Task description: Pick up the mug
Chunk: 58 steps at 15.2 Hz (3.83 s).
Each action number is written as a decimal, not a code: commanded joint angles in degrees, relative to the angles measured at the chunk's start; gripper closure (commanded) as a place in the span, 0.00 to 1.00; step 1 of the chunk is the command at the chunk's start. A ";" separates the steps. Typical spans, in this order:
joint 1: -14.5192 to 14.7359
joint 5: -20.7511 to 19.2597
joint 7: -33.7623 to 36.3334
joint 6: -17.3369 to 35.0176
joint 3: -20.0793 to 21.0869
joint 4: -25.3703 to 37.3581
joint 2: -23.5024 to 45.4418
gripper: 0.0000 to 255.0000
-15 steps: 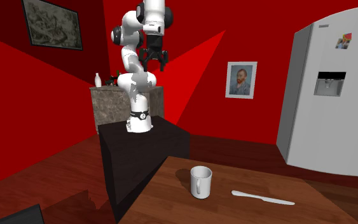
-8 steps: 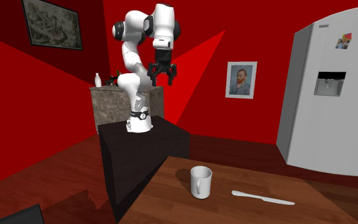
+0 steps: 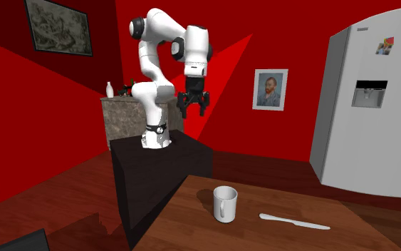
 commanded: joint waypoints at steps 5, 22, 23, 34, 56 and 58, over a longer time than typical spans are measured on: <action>0.28 -1.34 3.12 9.95 1.40 3.25 12.79 0.00; 3.70 -8.03 11.28 22.98 0.46 29.48 51.30 0.00; 3.97 -8.18 11.50 23.07 0.30 31.55 53.41 0.00; 4.43 -8.84 12.18 26.63 -0.32 32.90 58.32 1.00; 3.70 -7.65 10.99 20.29 0.72 31.07 50.14 1.00; 3.61 -7.45 10.80 19.23 0.86 30.99 48.98 1.00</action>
